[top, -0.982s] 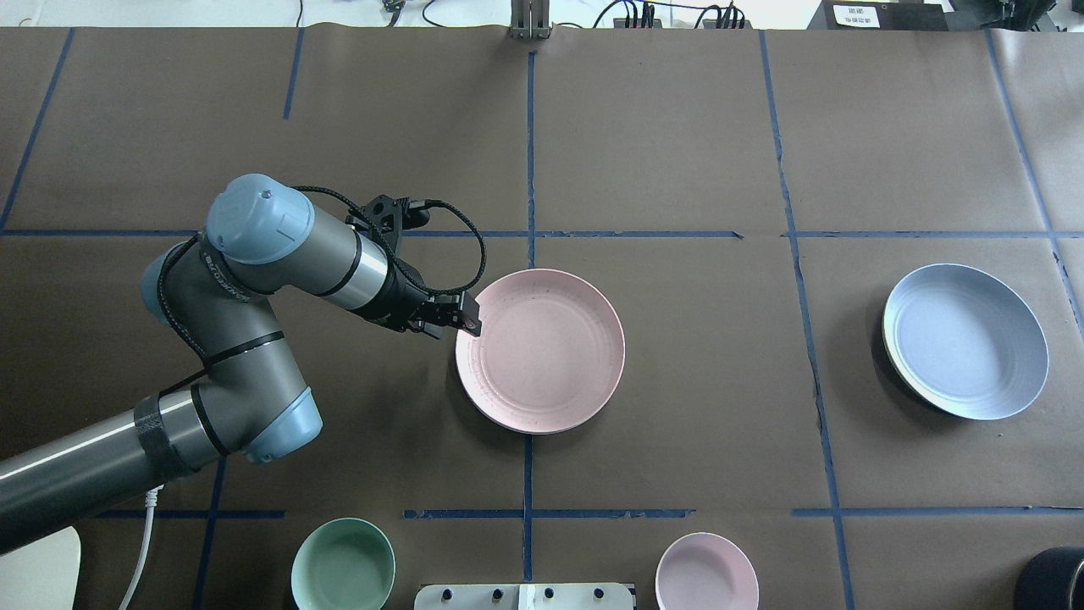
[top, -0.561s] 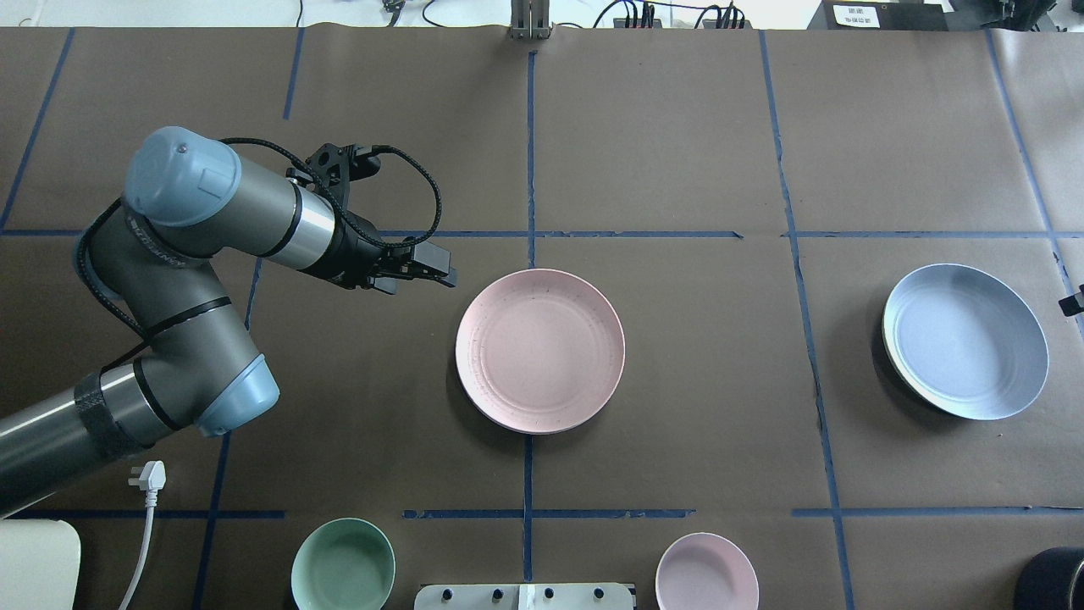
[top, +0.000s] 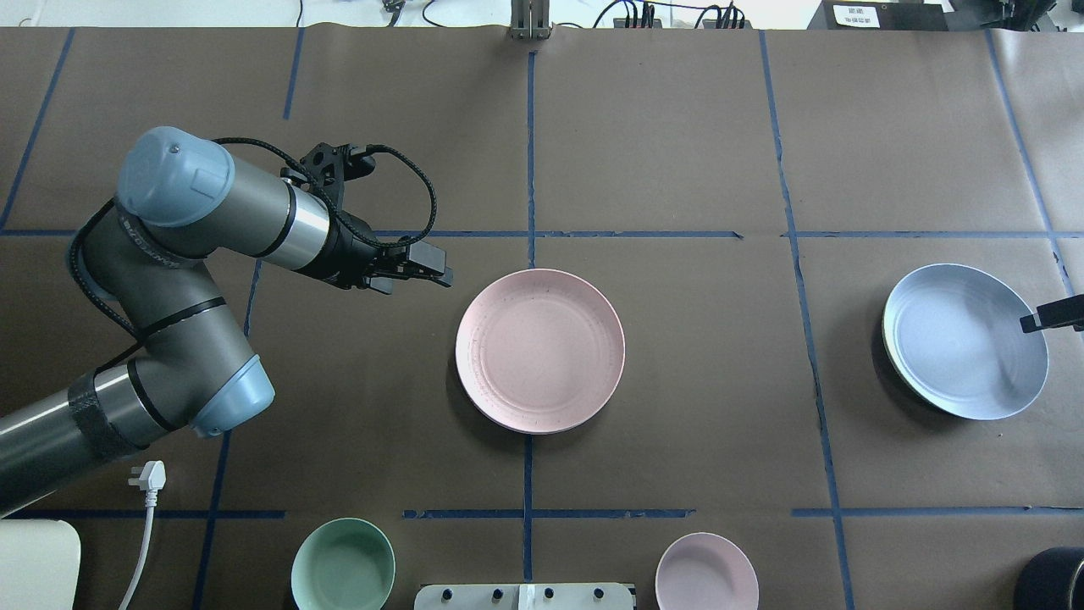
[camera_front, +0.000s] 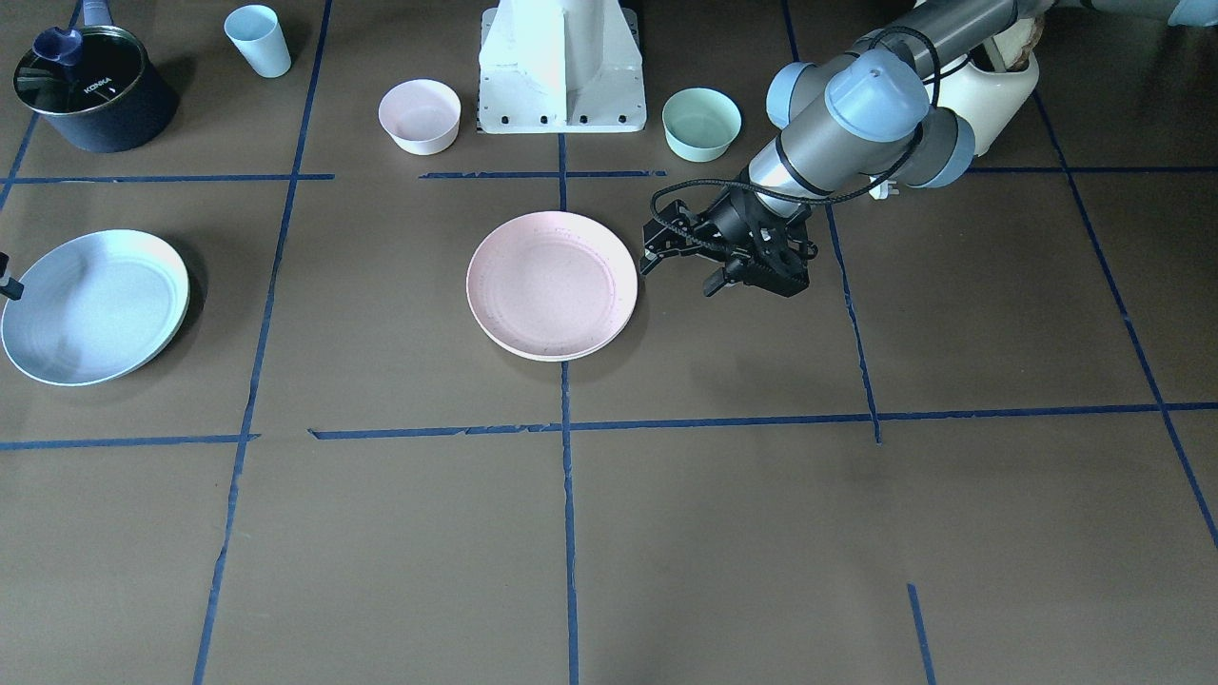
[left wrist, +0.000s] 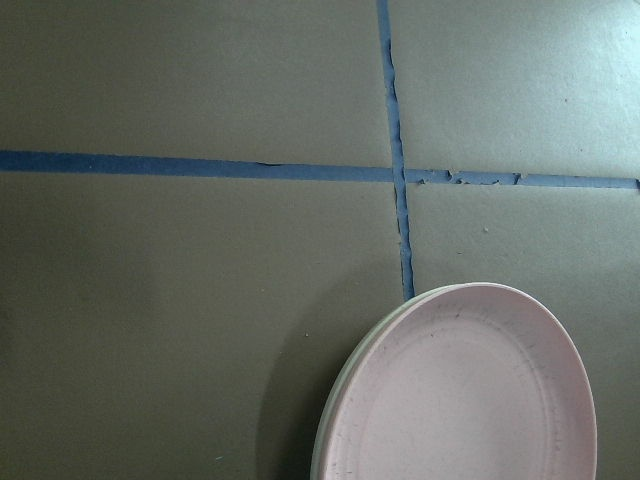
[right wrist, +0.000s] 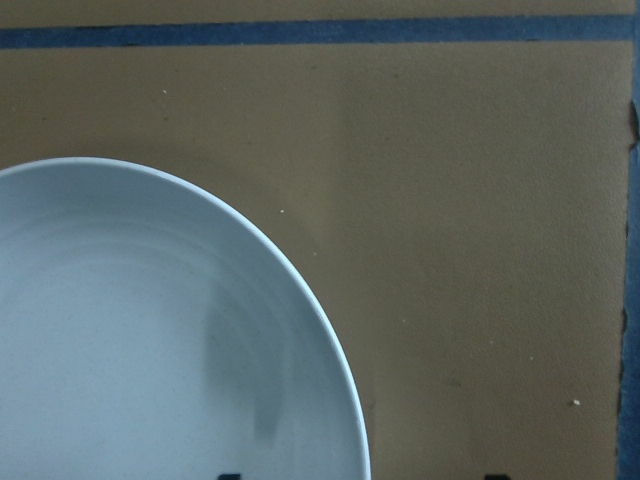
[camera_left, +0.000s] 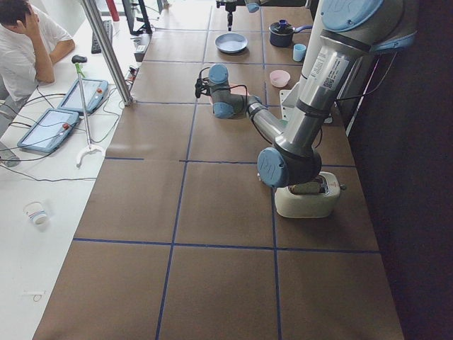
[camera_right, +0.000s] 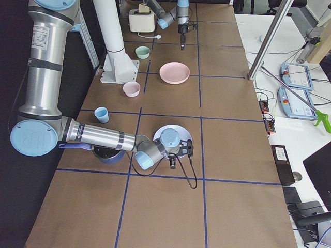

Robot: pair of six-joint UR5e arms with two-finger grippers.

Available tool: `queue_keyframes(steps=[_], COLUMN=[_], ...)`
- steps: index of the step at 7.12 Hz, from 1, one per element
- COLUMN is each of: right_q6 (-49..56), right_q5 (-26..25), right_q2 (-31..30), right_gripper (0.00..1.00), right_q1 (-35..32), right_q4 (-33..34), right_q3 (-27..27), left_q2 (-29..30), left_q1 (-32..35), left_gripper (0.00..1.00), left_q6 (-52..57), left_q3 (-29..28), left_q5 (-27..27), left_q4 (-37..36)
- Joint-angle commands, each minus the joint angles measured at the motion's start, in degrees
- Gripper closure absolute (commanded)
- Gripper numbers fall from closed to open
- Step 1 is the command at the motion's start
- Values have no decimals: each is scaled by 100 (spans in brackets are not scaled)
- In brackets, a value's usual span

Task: Stack three plates with pink and blue
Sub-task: 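Grip the rim of the light blue plate with the right gripper and lift it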

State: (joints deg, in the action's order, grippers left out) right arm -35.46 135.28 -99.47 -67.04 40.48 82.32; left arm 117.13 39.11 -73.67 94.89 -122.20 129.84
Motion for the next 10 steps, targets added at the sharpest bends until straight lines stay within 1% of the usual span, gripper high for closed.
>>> queue_keyframes(steps=[1,2,3,4,5,6,7,8,9,10], right_q6=[-32,-32,-58,-58,-467,-1611,-2249,-3021,-3855,-4360], right_q5=[7,-1,25,25,112,400,377,307,271,88], right_q2=[51,60,68,95,251,540,613,961,1531,1928], right_gripper=[43,85,100,100,100,100,100,100,100,100], right_q1=[69,86,86,86,86,278,636,901,1269,1725], right_q4=[-58,-58,-67,-67,-58,-49,-14,-5,-5,3], right_q3=[-146,-146,-119,-93,116,484,1070,1320,1418,1419], left_q2=[-6,-6,-6,-6,-102,-190,-208,-208,-208,-217], left_q1=[0,0,0,0,0,0,0,9,18,18], left_gripper=[1,1,0,0,0,0,0,0,0,0], left_q6=[-7,-7,-7,-7,-7,-7,-7,-7,-7,2], left_q3=[21,21,21,47,126,257,276,284,293,302], left_q5=[3,3,3,3,3,12,12,12,12,20], left_q4=[-2,-2,6,7,7,7,7,7,7,7])
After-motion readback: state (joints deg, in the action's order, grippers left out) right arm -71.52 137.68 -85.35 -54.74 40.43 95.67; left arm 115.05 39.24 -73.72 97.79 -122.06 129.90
